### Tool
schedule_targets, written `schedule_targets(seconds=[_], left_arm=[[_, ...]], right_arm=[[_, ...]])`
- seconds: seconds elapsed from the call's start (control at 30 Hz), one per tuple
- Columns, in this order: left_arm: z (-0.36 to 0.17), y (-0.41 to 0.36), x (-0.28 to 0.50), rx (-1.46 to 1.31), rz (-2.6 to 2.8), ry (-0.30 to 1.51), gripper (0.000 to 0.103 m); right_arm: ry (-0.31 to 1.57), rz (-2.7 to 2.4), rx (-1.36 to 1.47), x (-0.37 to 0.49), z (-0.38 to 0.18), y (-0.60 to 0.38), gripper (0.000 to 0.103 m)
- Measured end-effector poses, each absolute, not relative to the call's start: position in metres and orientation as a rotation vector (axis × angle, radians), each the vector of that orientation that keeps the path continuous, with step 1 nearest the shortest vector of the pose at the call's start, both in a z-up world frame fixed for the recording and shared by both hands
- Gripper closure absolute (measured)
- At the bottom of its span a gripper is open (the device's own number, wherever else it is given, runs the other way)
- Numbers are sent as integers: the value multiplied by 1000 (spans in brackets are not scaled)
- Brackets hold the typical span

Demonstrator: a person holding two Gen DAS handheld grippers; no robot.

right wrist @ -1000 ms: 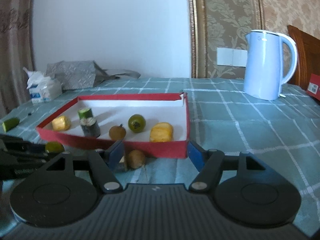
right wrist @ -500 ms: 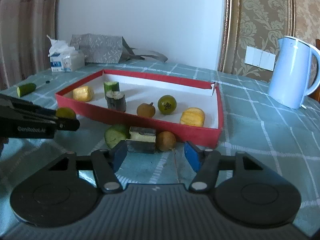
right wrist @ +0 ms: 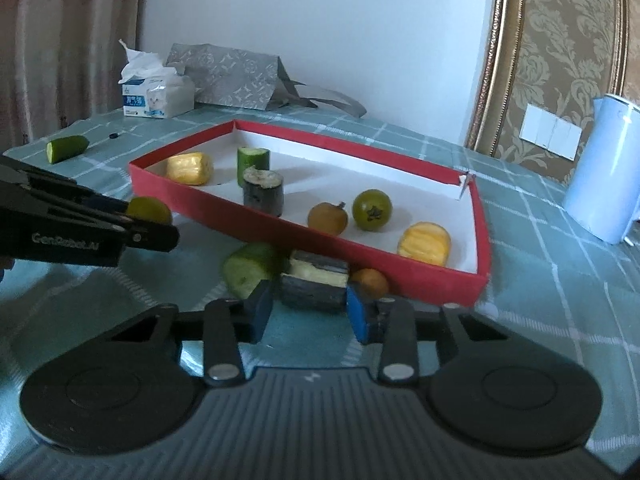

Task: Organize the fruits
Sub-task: 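Grasp the green round fruit with the left gripper while the right grasps the sugarcane chunk, then lift the green round fruit toward the tray while the right gripper lifts the sugarcane chunk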

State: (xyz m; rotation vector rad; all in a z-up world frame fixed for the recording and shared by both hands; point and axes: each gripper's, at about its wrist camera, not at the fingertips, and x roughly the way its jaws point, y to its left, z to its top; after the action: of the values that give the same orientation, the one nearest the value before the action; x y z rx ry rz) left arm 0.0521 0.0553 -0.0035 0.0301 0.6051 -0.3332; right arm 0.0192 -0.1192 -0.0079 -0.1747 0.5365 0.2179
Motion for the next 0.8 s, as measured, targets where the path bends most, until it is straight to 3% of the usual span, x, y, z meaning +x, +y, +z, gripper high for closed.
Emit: schedule_targets(seconds=[0.8], left_arm=[[-2,62,54,-16,-332,604,70]], right_arm=[[522,218,-106,15,-6,-123,70]])
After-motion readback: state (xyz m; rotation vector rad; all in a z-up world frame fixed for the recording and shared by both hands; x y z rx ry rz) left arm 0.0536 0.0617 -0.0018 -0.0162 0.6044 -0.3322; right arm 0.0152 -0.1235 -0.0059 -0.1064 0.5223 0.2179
